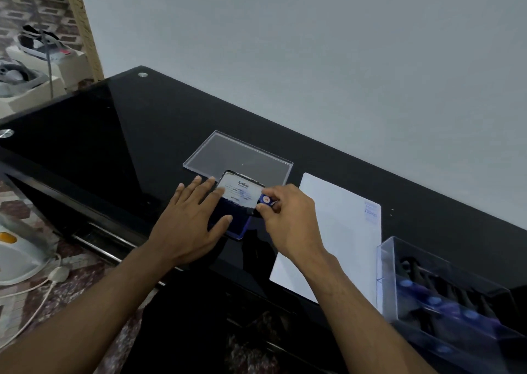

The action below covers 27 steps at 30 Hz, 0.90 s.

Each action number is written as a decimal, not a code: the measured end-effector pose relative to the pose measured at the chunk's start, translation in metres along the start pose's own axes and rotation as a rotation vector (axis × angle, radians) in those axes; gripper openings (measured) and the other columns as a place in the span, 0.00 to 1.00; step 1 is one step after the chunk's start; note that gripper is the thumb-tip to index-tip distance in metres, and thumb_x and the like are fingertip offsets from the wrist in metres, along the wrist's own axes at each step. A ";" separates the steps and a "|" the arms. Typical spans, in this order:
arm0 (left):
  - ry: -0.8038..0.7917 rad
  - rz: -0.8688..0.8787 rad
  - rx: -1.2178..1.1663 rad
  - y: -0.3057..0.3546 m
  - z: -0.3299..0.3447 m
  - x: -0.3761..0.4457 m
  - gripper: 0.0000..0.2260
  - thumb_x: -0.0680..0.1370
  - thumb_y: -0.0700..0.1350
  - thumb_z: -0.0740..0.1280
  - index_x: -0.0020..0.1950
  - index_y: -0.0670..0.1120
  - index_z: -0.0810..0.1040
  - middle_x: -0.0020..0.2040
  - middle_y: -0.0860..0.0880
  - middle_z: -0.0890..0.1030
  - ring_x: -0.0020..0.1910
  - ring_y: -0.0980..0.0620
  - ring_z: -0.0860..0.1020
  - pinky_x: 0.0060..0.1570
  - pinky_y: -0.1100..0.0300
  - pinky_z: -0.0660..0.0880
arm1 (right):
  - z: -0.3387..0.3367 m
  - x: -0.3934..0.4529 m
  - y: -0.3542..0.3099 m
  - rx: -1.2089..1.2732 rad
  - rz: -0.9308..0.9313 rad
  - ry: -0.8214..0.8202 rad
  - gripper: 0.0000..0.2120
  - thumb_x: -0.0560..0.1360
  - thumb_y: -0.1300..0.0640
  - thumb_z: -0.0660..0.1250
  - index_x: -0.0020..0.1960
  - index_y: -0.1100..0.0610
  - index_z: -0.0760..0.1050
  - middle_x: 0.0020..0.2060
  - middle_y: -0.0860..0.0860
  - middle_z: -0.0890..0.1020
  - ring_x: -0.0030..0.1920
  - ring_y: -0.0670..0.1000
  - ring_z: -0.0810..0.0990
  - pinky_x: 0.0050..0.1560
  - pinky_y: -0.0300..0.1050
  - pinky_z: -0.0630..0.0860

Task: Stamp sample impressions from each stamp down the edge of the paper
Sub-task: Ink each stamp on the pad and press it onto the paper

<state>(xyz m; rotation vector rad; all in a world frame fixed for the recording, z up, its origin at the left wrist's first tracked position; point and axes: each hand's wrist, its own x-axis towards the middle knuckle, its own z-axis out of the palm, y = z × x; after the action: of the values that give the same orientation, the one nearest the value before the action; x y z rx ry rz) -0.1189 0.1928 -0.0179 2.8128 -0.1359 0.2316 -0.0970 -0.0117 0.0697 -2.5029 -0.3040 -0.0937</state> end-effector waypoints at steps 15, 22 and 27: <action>-0.055 0.274 -0.070 0.153 0.028 0.056 0.36 0.78 0.69 0.44 0.81 0.51 0.59 0.82 0.49 0.57 0.82 0.48 0.50 0.80 0.45 0.48 | -0.110 -0.032 0.118 -0.023 0.192 0.284 0.05 0.75 0.57 0.72 0.51 0.53 0.82 0.43 0.44 0.78 0.42 0.44 0.78 0.44 0.28 0.70; -0.098 0.350 -0.094 0.194 0.051 0.080 0.36 0.78 0.69 0.43 0.80 0.52 0.62 0.82 0.51 0.56 0.82 0.48 0.49 0.79 0.45 0.47 | -0.133 -0.026 0.160 -0.072 0.243 0.354 0.04 0.75 0.56 0.71 0.50 0.52 0.82 0.43 0.46 0.79 0.42 0.44 0.79 0.41 0.25 0.68; -0.130 0.349 -0.105 0.205 0.064 0.101 0.37 0.77 0.69 0.42 0.80 0.53 0.62 0.82 0.51 0.55 0.82 0.48 0.48 0.79 0.46 0.45 | -0.138 -0.016 0.184 -0.086 0.259 0.368 0.04 0.75 0.57 0.72 0.50 0.52 0.82 0.43 0.47 0.79 0.42 0.45 0.79 0.44 0.32 0.72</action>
<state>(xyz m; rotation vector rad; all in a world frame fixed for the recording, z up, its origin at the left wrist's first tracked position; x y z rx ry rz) -0.0353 -0.0280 0.0013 2.6815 -0.6505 0.1138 -0.0679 -0.2401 0.0749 -2.5220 0.1785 -0.4629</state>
